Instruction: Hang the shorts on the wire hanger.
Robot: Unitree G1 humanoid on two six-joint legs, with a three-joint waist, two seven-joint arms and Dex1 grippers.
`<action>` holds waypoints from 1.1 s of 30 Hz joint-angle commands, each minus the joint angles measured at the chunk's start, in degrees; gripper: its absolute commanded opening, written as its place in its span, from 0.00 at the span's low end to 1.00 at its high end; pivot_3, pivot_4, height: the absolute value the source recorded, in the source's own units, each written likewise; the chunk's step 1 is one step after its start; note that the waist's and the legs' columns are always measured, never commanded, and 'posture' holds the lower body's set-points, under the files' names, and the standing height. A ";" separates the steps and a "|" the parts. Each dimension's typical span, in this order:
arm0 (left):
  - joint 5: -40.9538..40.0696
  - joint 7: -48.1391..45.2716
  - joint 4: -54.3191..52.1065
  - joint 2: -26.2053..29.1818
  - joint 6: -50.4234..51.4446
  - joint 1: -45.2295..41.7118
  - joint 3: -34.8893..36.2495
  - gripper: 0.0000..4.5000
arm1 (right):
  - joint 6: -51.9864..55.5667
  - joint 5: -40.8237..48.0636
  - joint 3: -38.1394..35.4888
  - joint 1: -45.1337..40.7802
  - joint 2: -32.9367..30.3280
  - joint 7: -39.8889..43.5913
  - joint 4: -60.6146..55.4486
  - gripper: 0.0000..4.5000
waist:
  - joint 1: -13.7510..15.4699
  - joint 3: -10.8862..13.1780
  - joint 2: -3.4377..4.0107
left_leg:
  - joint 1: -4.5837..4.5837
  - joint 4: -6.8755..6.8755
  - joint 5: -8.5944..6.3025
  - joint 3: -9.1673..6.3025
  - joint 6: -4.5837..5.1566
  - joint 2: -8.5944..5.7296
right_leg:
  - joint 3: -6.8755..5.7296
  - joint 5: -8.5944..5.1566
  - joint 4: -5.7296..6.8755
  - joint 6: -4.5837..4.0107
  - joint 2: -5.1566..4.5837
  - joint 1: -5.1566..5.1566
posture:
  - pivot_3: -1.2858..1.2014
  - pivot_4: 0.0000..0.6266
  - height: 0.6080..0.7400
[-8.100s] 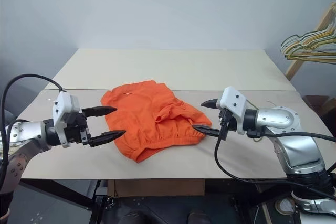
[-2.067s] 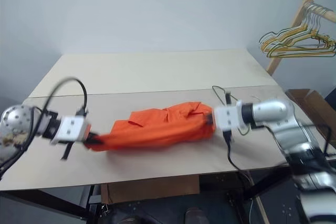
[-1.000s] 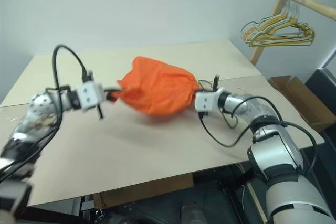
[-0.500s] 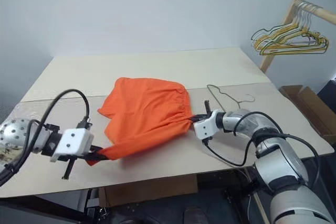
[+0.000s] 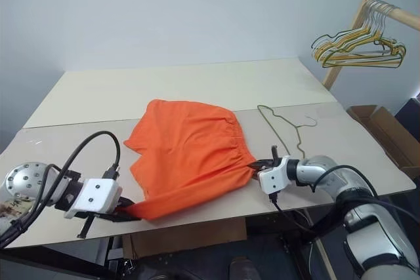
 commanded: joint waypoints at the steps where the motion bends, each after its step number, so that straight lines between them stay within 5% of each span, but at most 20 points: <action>1: -1.97 -1.11 -0.99 0.70 0.24 1.37 4.50 0.52 | 5.13 8.70 -4.03 3.03 -3.74 5.95 -10.80 0.60 | 0.12 0.00 0.00 | 0.00 0.00 -0.01 0.00 0.02 0.01 | 0.00 0.00 0.00 0.00 0.00 0.00 | 0.49 0.00 1.00; 6: -5.09 0.00 1.00 -1.36 2.52 -0.09 8.99 0.88 | 20.01 19.46 -10.75 12.14 -10.13 11.71 -24.51 0.99 | 1.40 0.00 0.00 | 0.00 0.00 -0.05 0.01 0.07 0.02 | 0.00 0.00 -0.01 0.00 0.00 -0.01 | 0.49 0.00 1.00; 8: -7.97 1.68 1.93 -3.59 5.18 -2.79 10.03 0.99 | 29.70 25.37 -15.39 15.05 -11.51 12.05 -29.84 1.00 | 1.95 0.00 0.00 | 0.01 0.00 -0.05 0.10 0.08 0.02 | 0.01 0.00 0.00 0.00 -0.01 -0.01 | 0.49 0.00 1.00; 13: -14.95 8.32 3.84 -12.22 11.58 -10.91 11.47 0.99 | 57.23 29.40 -24.75 12.39 -8.49 1.99 -33.95 1.00 | 2.67 -0.06 0.01 | 0.05 0.01 -0.06 0.26 0.06 0.05 | 0.05 0.02 0.03 -0.02 0.05 -0.02 | 0.48 0.00 1.00; 16: -16.52 12.41 5.20 -17.34 14.70 -15.72 10.60 0.99 | 80.36 26.91 -23.98 5.42 -5.92 -3.62 -30.75 1.00 | 2.69 -0.10 0.01 | 0.02 0.01 -0.06 0.38 0.05 0.03 | 0.07 0.03 0.03 -0.04 0.07 -0.06 | 0.47 0.00 1.00; 19: -17.01 13.86 6.10 -20.73 16.27 -19.02 9.38 0.99 | 91.76 24.99 -22.65 0.15 -3.25 -5.85 -24.52 1.00 | 2.78 -0.12 0.01 | -0.10 0.01 -0.05 0.44 0.04 0.01 | 0.06 0.04 -0.03 -0.06 0.08 -0.13 | 0.47 0.00 1.00; 33: -18.56 17.44 4.25 -25.26 20.62 -21.57 9.62 0.99 | 101.83 18.95 -19.34 -12.92 3.65 -5.74 2.09 1.00 | 1.28 -0.13 0.04 | -0.33 0.03 -0.02 0.32 0.01 -0.05 | -0.02 0.05 -0.14 -0.03 0.07 -0.23 | 0.48 0.00 1.00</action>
